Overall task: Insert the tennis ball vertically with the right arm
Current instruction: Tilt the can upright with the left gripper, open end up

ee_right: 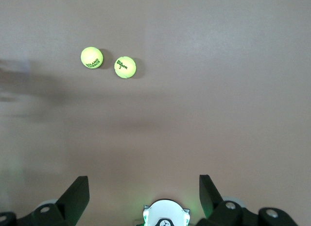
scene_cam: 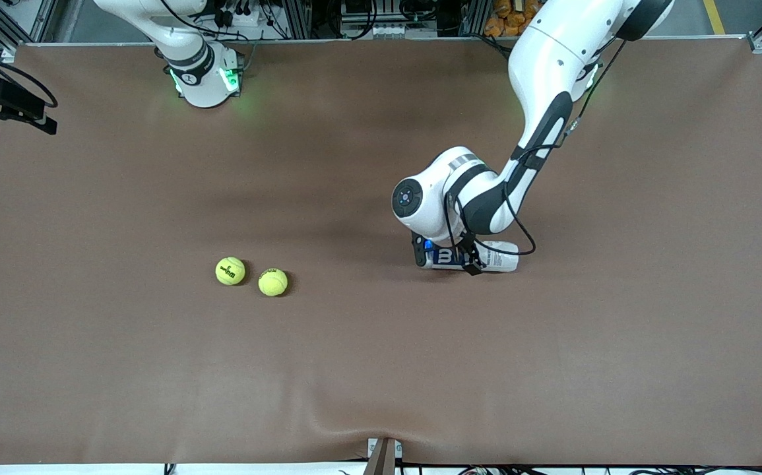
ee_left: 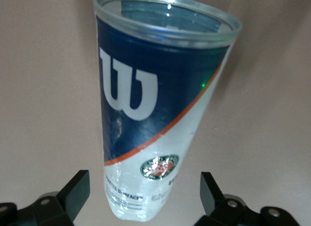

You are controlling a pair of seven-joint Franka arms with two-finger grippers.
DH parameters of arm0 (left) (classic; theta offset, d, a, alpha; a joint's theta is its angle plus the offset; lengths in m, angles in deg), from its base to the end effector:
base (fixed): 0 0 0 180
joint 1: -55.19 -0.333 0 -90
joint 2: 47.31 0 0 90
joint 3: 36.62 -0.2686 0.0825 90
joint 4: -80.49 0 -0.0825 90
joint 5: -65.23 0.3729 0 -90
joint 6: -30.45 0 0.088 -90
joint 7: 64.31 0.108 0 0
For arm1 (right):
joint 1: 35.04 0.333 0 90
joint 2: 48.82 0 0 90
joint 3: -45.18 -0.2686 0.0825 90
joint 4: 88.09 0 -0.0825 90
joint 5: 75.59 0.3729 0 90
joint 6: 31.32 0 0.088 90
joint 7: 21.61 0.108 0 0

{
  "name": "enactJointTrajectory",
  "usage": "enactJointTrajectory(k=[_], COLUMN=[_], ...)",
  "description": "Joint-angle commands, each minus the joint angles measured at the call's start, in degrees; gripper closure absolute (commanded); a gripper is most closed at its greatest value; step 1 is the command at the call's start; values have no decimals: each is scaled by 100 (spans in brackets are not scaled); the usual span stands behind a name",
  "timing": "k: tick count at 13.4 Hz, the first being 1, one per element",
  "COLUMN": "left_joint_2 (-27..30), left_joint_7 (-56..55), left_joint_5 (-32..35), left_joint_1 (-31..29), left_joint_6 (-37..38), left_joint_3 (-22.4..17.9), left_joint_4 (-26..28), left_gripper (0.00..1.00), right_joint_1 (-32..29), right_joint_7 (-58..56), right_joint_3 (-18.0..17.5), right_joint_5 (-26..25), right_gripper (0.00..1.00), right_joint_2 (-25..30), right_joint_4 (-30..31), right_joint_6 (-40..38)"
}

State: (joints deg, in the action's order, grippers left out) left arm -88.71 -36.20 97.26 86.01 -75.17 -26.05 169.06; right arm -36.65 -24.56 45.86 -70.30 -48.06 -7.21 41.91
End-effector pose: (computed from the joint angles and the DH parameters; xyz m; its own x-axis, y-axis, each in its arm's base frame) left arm 0.5008 -0.3715 0.1795 0.1164 -0.8525 -0.5096 -0.9931 -0.0926 -0.0718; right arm 0.5065 -0.0084 0.6307 0.9928 0.0382 -0.1139 0.0271 -0.9949 -0.0970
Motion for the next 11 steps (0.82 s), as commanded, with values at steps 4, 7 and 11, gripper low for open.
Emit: enactJointTrajectory(k=[4, 7, 11], left_joint_2=[-202, -254, -342], left_joint_7=[107, 107, 203], left_joint_5=[339, 374, 445], left_joint_1=[21, 21, 21], left_joint_6=[-152, -213, -319], left_joint_3=[-2, -2, -2], left_joint_4=[-94, -94, -94], left_gripper=[0, 0, 0], right_joint_1=[-129, -129, -147], right_joint_7=[-66, -66, -66], right_joint_3=[-59, -59, -51], right_joint_5=[60, 60, 69], right_gripper=[0, 0, 0], right_joint_2=[90, 82, 73], right_joint_4=[85, 85, 77], right_joint_6=[-20, -20, -2])
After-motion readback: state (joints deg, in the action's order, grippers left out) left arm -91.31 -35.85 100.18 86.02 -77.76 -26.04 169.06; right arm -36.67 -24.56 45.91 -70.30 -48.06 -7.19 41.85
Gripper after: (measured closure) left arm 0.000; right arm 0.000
